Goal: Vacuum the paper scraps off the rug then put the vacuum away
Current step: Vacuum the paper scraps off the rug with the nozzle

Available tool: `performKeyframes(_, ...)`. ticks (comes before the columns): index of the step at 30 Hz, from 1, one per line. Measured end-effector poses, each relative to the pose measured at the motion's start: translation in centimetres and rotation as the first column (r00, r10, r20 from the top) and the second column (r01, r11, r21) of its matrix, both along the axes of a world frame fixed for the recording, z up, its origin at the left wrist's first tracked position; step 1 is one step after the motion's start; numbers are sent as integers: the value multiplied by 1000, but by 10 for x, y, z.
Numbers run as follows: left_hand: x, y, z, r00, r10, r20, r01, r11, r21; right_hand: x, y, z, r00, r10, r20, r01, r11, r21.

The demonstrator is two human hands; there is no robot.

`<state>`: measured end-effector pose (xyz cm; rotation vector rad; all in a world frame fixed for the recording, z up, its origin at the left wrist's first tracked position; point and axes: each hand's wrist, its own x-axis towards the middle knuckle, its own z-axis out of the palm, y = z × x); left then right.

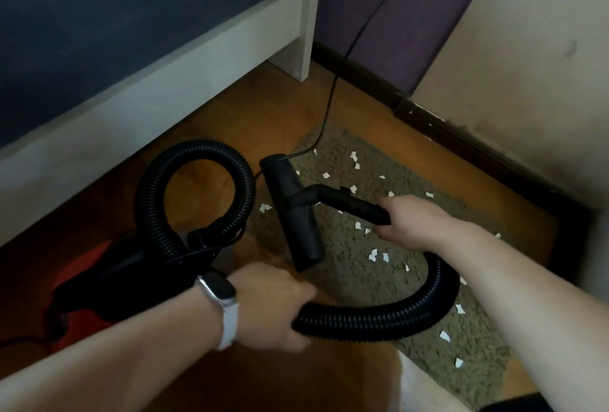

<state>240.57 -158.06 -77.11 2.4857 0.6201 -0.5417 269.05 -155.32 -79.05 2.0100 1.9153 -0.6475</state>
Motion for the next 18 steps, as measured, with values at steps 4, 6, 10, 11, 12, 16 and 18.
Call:
performKeyframes(4, -46, 39, -6, 995, 98, -15, -95, 984, 152, 10, -3, 27, 997, -50, -66, 50, 999, 11)
performKeyframes(6, -61, 50, -9, 987, 155, 52, -162, 972, 173, 12, -7, 40, 989, -84, -123, 88, 996, 27)
performKeyframes(10, -81, 65, -14, 953, 206, 224, -267, 918, 292, 12, -15, 56, 974, -116, -193, 128, 990, 51)
performKeyframes(11, -87, 69, -15, 946, 228, 231, -293, 907, 302, 11, -16, 58, 973, -117, -201, 131, 990, 58)
performKeyframes(12, -93, 72, -16, 941, 251, 229, -313, 901, 301, 10, -16, 59, 973, -113, -201, 129, 989, 68)
performKeyframes(16, -106, 73, -16, 914, 305, 269, -384, 864, 327, 1, -5, 58, 977, -59, -207, 78, 993, 84)
performKeyframes(18, -108, 69, -12, 893, 337, 297, -432, 827, 359, -13, 4, 52, 972, -16, -236, 41, 994, 98)
